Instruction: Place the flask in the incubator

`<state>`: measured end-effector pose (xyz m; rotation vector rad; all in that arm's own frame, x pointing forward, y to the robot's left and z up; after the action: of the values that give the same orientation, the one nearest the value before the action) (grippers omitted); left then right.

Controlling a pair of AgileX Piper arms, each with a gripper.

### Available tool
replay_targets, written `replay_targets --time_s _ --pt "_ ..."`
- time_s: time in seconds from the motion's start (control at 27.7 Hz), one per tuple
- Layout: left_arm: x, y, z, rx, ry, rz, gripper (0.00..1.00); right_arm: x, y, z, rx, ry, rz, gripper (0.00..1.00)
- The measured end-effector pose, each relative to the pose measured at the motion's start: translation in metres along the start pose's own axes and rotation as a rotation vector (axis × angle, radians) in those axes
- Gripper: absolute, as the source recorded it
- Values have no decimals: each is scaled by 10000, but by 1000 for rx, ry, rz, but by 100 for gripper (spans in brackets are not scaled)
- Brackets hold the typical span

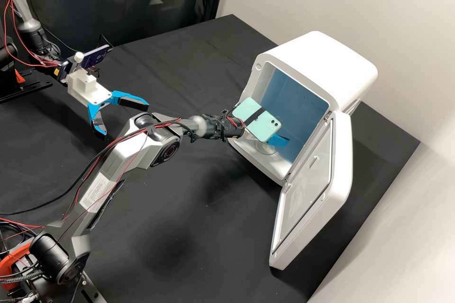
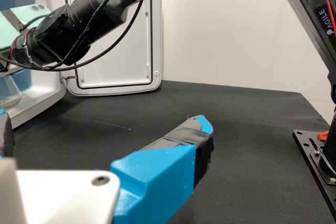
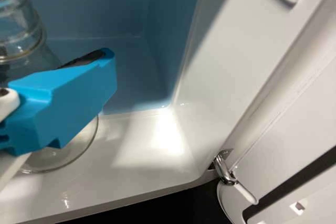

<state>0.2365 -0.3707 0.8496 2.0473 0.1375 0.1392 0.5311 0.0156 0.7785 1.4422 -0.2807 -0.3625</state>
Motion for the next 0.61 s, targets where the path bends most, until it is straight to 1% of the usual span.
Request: replay_targets --time_s 0.11,0.29,0.32,0.36,0.43,0.61 --pt "0 0 0 0 0 0 100 0 0 0 0 0 0 100" --pt "0 0 0 0 0 0 100 0 0 -1 11 1 0 100" --pt "0 0 0 0 0 0 100 0 1 -3 20 3 1 100" --pt "0 0 0 0 0 0 100 0 1 -4 23 4 1 100" --pt "0 0 0 0 0 0 100 0 2 -8 35 9 3 100" --pt "0 0 0 0 0 0 100 2 5 -12 42 27 6 100"
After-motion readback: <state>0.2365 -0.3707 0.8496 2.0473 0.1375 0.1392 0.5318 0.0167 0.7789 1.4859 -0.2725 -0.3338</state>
